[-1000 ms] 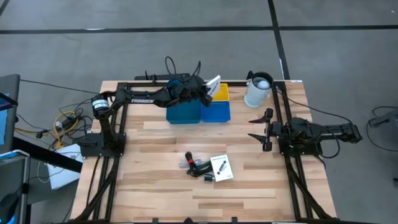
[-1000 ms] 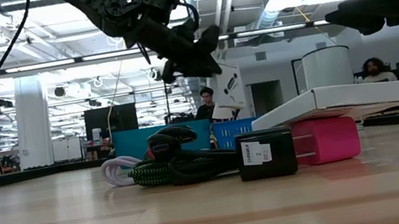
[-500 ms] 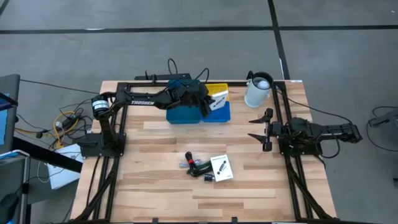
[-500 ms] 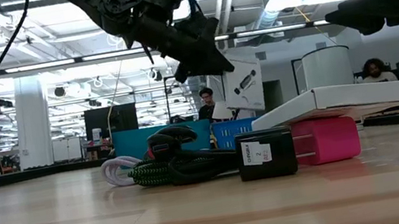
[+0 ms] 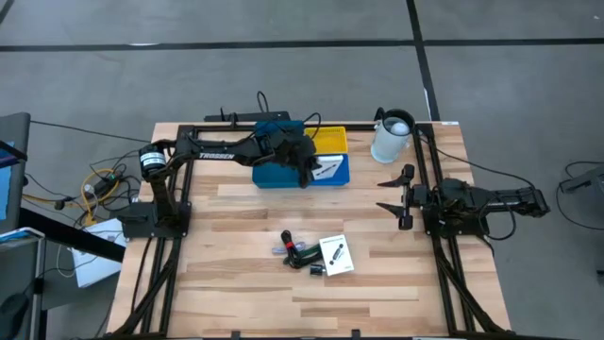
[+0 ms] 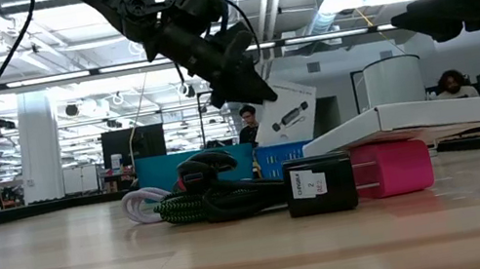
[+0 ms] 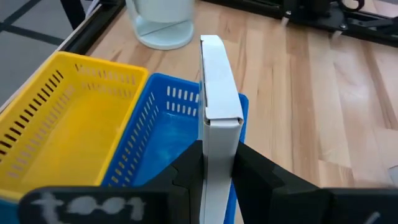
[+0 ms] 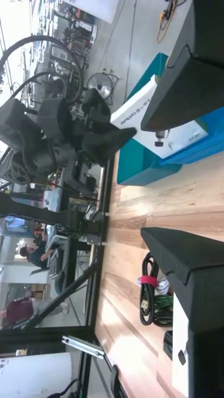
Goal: Pick and place items into bin
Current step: Put the left white card reader box into the blue bin
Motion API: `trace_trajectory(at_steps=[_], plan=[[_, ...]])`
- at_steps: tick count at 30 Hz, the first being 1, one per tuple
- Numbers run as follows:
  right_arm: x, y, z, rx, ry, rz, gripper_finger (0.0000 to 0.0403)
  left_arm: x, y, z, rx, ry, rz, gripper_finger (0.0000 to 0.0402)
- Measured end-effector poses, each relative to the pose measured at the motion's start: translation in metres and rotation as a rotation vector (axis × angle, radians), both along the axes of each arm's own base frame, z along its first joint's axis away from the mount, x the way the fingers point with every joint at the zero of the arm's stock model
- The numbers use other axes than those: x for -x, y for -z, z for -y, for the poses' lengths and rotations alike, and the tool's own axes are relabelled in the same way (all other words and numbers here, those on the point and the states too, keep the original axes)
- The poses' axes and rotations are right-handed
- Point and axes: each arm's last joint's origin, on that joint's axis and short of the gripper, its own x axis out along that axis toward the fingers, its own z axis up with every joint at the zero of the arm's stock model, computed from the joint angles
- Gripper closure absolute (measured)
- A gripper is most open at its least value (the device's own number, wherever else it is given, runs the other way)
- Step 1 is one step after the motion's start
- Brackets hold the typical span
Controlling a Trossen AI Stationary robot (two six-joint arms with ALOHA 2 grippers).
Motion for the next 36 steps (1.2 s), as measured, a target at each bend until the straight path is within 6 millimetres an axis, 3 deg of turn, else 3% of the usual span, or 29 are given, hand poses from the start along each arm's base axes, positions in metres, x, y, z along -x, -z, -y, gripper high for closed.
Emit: trace_trajectory(at_steps=[28, 36], plan=[[0.0000, 0.0000, 0.0000, 0.000, 0.000, 0.000, 0.0143, -0.0013, -0.0015, 0.0029, -0.043, 0.143, 0.025, 0.0338], [0.0000, -0.0001, 0.0000, 0.000, 0.000, 0.000, 0.0143, -0.0013, -0.0015, 0.0024, -0.052, 0.130, 0.021, 0.0313]])
